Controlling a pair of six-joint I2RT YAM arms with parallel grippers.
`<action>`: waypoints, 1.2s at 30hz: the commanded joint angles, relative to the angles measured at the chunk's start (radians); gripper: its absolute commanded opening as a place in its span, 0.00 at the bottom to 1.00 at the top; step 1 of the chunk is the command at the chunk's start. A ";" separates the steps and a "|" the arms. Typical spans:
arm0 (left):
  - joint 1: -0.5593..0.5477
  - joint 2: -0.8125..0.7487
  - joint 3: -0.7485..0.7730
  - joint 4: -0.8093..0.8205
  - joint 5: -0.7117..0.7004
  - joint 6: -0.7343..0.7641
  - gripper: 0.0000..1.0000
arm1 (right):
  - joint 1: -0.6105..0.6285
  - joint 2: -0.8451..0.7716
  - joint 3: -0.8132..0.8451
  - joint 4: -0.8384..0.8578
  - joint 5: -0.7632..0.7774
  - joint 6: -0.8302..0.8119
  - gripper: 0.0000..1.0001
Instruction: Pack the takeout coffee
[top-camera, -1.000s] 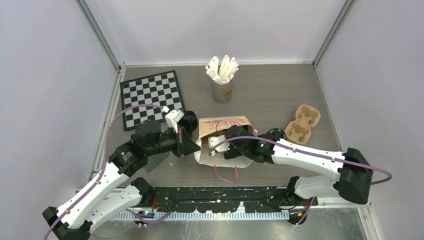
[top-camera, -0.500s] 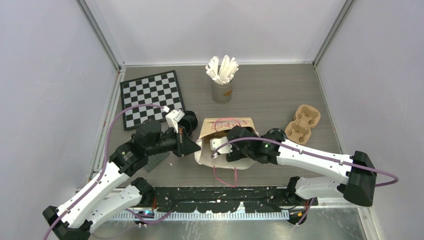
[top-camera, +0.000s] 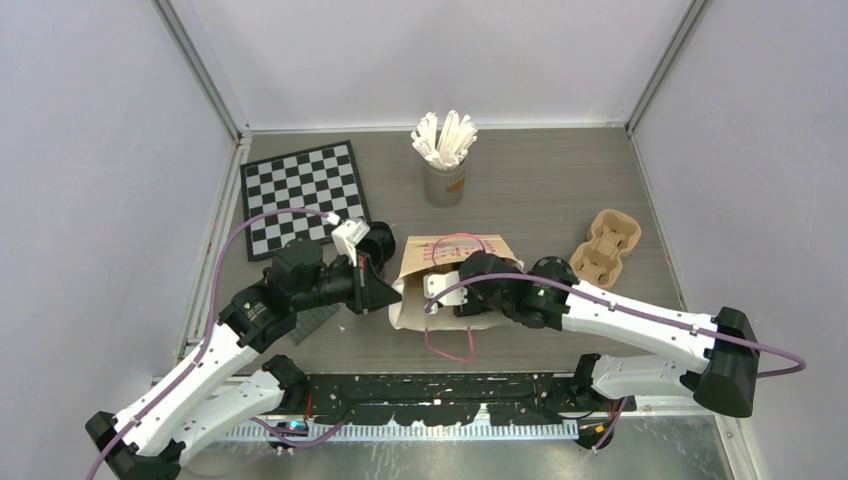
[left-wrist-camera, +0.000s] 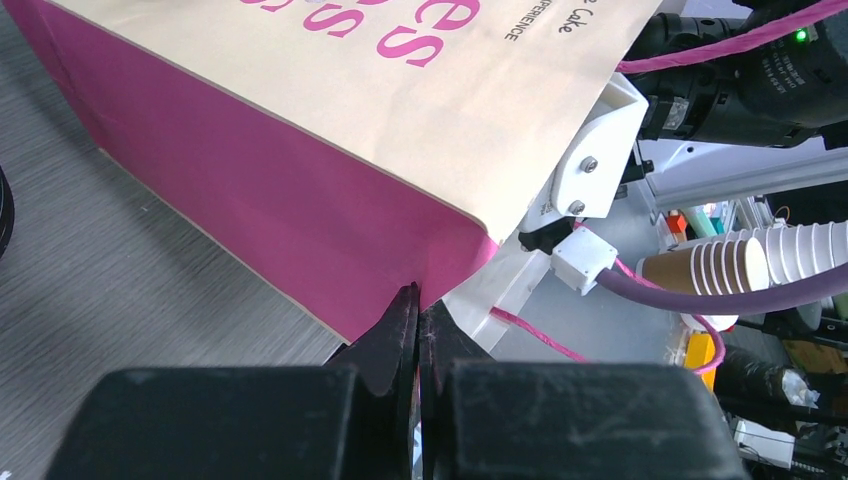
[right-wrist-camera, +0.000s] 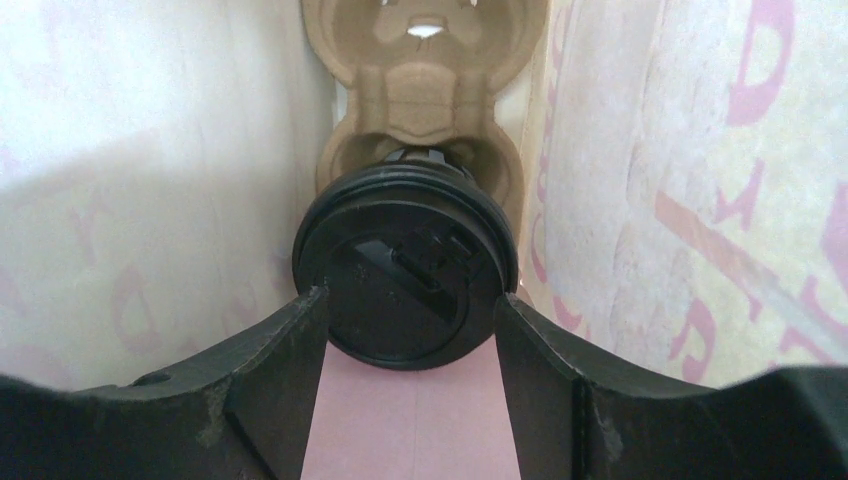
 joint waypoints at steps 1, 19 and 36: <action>0.003 -0.001 0.007 0.021 0.023 0.011 0.00 | 0.003 -0.030 -0.014 0.039 0.020 0.019 0.65; 0.003 -0.011 -0.001 0.028 0.043 -0.009 0.00 | -0.023 0.032 -0.102 0.236 0.028 0.057 0.37; 0.002 -0.038 -0.015 0.013 0.022 -0.026 0.00 | -0.084 0.100 -0.079 0.305 -0.024 0.054 0.35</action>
